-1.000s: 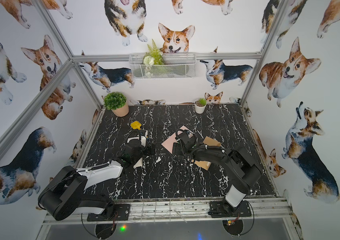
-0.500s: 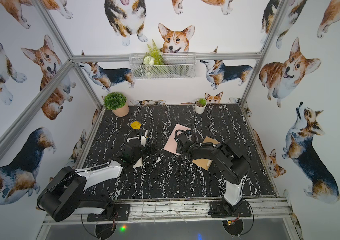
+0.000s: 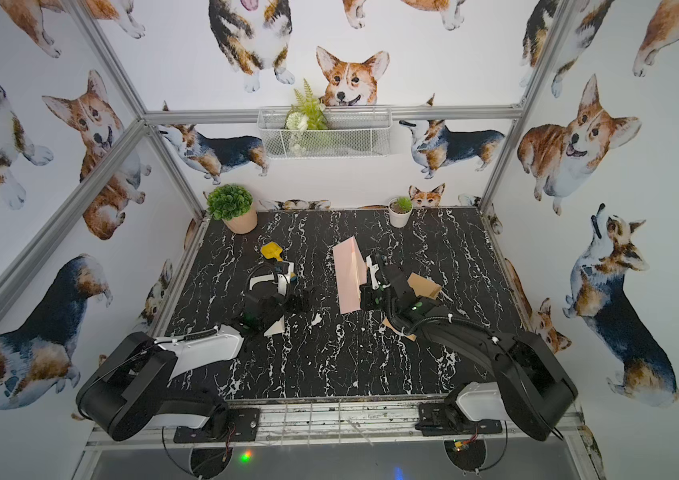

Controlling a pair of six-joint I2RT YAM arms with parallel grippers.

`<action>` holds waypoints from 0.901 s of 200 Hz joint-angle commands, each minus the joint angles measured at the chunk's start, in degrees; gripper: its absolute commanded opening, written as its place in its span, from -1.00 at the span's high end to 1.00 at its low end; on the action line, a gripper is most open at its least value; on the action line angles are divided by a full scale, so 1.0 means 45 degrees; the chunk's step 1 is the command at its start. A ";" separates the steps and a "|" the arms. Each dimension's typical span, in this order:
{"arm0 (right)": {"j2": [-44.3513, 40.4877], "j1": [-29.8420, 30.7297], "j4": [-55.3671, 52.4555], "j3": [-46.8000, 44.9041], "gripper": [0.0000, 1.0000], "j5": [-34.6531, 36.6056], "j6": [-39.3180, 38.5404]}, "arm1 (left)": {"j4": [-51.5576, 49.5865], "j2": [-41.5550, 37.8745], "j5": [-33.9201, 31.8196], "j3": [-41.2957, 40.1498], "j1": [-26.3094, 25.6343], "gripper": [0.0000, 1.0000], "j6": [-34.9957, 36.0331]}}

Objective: Take the letter paper out of the envelope
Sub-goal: Pick up the envelope from the center of the board.

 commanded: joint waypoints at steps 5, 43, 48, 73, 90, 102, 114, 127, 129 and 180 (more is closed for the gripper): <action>-0.1420 -0.0029 0.0116 -0.0298 1.00 -0.2732 -0.1549 | 0.3461 0.0580 0.2203 -0.0583 0.0550 -1.00 -0.1540; -0.3100 -0.0029 0.0544 -0.1005 1.00 -0.3867 -0.1383 | 0.8433 0.2815 0.5245 -0.1026 0.1619 -1.00 -0.3951; -0.3182 -0.0039 0.0570 -0.1067 1.00 -0.4018 -0.1310 | 0.9263 0.3282 0.5579 -0.1032 0.1719 -1.00 -0.4360; -0.3140 -0.0041 0.0778 -0.1190 1.00 -0.4576 -0.0824 | 0.9414 0.4713 0.7351 0.0036 0.1937 -1.00 -0.5998; -0.3060 -0.0033 0.0902 -0.1195 1.00 -0.4642 -0.0669 | 0.9414 0.4749 0.7157 -0.0012 0.1813 -1.00 -0.5910; -0.3086 -0.0030 0.0856 -0.1194 1.00 -0.4554 -0.0687 | 0.9413 0.4513 0.6871 -0.0233 0.1808 -1.00 -0.5671; -0.3133 -0.0037 0.0827 -0.1205 1.00 -0.4428 -0.0753 | 0.9260 0.4118 0.6477 -0.0518 0.1811 -1.00 -0.5408; -0.3212 -0.0031 0.0737 -0.1193 1.00 -0.4295 -0.0821 | 0.7974 0.3309 0.6084 -0.0584 0.1783 -1.00 -0.4794; -0.3242 -0.0044 0.0714 -0.1195 1.00 -0.4278 -0.0834 | 0.7560 0.3069 0.5992 -0.0571 0.1775 -1.00 -0.4650; -0.3322 -0.0068 0.0567 -0.1186 1.00 -0.4099 -0.0891 | 0.0744 -0.1701 0.2417 -0.0517 0.0636 -1.00 -0.0649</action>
